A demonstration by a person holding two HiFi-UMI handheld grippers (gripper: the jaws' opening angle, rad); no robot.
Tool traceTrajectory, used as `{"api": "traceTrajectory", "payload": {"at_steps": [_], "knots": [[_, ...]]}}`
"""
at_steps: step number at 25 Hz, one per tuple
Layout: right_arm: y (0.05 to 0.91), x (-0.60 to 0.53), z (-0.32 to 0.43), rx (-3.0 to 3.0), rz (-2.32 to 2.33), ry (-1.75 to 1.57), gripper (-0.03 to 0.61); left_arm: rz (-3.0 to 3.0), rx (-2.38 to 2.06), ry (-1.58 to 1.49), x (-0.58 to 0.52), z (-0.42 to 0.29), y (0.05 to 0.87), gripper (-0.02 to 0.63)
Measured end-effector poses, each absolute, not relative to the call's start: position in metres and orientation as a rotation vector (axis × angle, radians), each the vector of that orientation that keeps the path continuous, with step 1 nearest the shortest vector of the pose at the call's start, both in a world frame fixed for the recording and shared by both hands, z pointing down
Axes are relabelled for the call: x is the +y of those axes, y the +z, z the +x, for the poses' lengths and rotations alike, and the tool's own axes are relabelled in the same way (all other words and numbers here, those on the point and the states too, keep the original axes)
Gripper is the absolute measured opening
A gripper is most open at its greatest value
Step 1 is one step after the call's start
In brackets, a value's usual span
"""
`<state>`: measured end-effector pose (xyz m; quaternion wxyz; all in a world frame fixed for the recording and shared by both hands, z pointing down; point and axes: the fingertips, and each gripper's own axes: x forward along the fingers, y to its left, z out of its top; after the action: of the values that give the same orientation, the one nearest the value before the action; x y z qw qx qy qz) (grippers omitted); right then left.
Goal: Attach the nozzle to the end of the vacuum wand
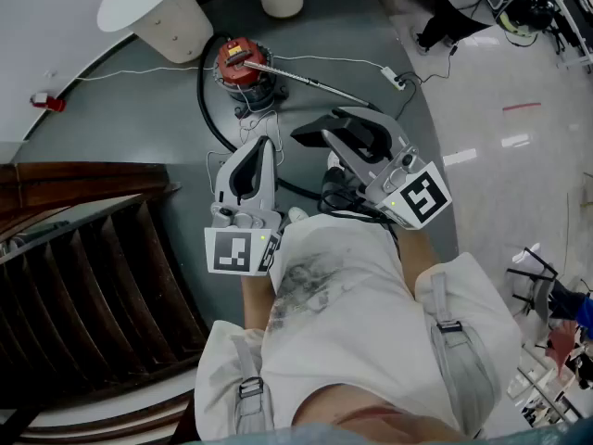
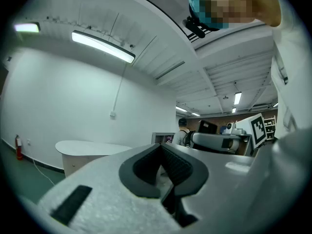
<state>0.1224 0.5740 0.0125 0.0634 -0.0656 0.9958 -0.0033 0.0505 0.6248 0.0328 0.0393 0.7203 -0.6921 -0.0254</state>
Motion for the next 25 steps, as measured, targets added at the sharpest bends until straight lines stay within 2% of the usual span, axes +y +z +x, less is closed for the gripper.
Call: {"api": "traceTrajectory", "payload": {"at_steps": [11, 25], "knots": [[0.034, 0.534, 0.136, 3.065, -0.218, -0.067, 0.115, 2.19, -2.103, -0.068, 0.586, 0.068, 0.042, 0.005], [0.037, 0.415, 0.12, 3.065, -0.089, -0.092, 0.115, 2.148, -2.132, -0.043, 0.459, 0.057, 0.044, 0.005]]}}
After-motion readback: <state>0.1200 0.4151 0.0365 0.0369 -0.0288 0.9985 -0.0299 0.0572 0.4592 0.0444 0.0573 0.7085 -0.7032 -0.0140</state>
